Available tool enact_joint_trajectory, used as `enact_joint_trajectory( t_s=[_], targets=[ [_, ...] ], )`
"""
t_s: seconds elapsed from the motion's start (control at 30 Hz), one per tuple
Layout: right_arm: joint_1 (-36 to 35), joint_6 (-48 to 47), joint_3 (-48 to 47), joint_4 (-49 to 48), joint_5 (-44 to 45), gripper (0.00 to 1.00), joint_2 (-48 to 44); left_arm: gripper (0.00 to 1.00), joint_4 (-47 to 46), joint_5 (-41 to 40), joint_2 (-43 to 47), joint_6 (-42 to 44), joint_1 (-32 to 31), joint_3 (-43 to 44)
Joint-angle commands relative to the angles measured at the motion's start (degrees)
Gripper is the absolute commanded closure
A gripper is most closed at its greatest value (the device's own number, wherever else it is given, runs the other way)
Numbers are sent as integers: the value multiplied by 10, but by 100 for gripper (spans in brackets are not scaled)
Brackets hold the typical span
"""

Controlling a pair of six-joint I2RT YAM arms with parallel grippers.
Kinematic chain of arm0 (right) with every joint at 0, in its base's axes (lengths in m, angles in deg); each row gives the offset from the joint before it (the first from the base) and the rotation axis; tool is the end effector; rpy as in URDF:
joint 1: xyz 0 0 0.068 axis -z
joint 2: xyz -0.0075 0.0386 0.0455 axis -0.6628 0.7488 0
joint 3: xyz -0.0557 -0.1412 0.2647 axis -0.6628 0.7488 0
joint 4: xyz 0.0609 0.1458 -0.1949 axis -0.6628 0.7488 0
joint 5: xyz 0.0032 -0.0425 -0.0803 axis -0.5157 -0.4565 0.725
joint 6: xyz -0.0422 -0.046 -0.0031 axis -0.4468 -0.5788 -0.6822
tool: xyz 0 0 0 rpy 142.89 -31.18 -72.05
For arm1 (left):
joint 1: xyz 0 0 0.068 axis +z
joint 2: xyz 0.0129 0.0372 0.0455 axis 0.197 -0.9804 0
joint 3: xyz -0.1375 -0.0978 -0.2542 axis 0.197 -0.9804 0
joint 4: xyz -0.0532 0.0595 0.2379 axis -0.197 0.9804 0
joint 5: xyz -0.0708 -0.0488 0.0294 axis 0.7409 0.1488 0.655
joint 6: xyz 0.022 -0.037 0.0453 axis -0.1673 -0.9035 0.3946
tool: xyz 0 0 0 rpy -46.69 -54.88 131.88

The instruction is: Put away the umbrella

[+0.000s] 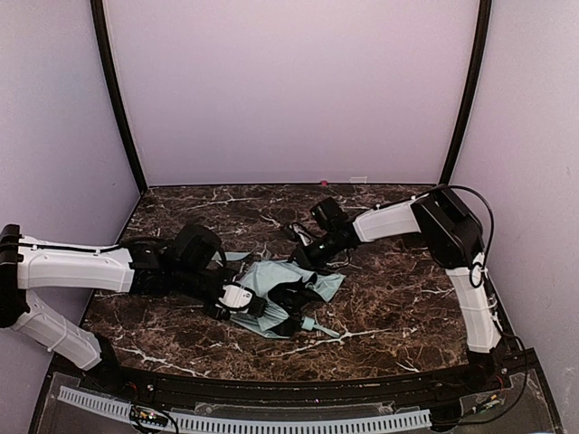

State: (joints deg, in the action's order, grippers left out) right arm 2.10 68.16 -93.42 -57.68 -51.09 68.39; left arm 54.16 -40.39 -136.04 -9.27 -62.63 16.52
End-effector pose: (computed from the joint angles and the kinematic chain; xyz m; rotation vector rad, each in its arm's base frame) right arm 0.3593 0.3374 0.1327 -0.8684 2.4965 1.3171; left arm 0.1567 -0.2190 0.2404 1.9960 1.1150 -0.2658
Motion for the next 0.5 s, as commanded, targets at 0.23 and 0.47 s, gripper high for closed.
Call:
enact_joint_trajectory(
  t_s=[0.23, 0.47],
  targets=[
    [-61, -14, -60, 48, -83, 100, 38, 100, -144, -24, -59, -247, 12, 95],
    [-61, -22, -29, 33, -116, 100, 30, 100, -117, -66, -148, -302, 63, 109]
  ],
)
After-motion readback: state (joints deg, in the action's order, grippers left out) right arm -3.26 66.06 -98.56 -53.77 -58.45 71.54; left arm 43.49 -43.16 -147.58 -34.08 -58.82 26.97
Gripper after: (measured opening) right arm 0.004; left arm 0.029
